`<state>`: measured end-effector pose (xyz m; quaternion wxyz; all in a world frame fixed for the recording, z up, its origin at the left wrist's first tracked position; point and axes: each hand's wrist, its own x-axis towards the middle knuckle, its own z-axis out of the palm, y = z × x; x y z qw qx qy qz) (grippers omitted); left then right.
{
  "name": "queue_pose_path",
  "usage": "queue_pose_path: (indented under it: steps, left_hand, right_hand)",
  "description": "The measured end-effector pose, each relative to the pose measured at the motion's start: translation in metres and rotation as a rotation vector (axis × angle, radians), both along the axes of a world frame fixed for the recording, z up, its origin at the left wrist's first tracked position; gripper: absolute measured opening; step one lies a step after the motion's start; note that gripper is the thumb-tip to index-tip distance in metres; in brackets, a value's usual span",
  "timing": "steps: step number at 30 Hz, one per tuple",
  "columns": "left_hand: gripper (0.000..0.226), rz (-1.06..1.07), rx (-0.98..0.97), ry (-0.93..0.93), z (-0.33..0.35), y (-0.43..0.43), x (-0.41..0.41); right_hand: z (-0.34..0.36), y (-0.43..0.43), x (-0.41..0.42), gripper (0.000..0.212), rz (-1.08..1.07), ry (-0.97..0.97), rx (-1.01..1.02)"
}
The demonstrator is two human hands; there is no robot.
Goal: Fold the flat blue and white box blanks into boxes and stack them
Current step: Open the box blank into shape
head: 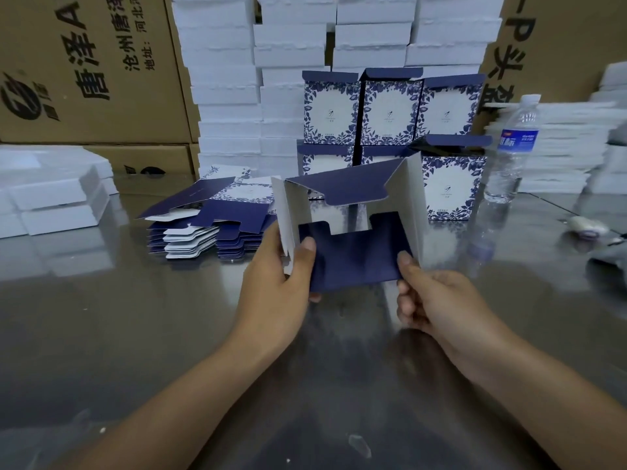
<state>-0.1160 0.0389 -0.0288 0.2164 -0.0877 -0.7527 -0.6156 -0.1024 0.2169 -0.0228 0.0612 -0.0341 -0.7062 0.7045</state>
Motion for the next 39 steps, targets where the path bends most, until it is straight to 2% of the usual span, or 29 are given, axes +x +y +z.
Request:
queue_pose_path:
  steps: [2,4,7,9,13,19,27,32,39]
  left_hand:
    - [0.035,0.016,0.066,-0.059,-0.001,0.006,0.000]
    - [0.050,-0.005,0.197,-0.201,0.001,0.013,0.000]
    - [0.041,-0.162,0.396,-0.436,0.004,0.015,0.000]
    - [0.034,-0.318,0.450,-0.491,0.005,0.016,0.002]
    - [0.037,-0.384,0.520,-0.468,0.007,0.016,0.005]
    - [0.039,-0.394,0.435,-0.391,0.008,0.019,0.011]
    - [0.041,-0.467,0.516,-0.461,0.009,0.027,0.015]
    - [0.044,-0.485,0.531,-0.480,0.008,0.028,0.016]
    - [0.038,-0.536,0.593,-0.519,0.009,0.036,0.018]
  right_hand:
    - [0.002,0.001,0.001,0.041,0.021,-0.038,-0.101]
    - [0.002,0.000,0.002,0.040,0.017,-0.034,-0.104]
    - [0.005,-0.001,0.003,0.040,0.004,0.004,-0.075]
    - [0.008,-0.002,0.004,0.041,0.010,0.027,-0.079]
    - [0.011,-0.004,0.007,0.045,0.041,0.040,-0.103]
    - [0.011,-0.006,0.009,0.059,0.123,-0.006,-0.098]
    - [0.009,-0.007,0.008,0.057,0.173,-0.031,-0.140]
    - [0.008,-0.011,0.008,0.059,0.214,-0.031,-0.091]
    - [0.005,-0.019,0.009,0.058,0.198,-0.054,-0.181]
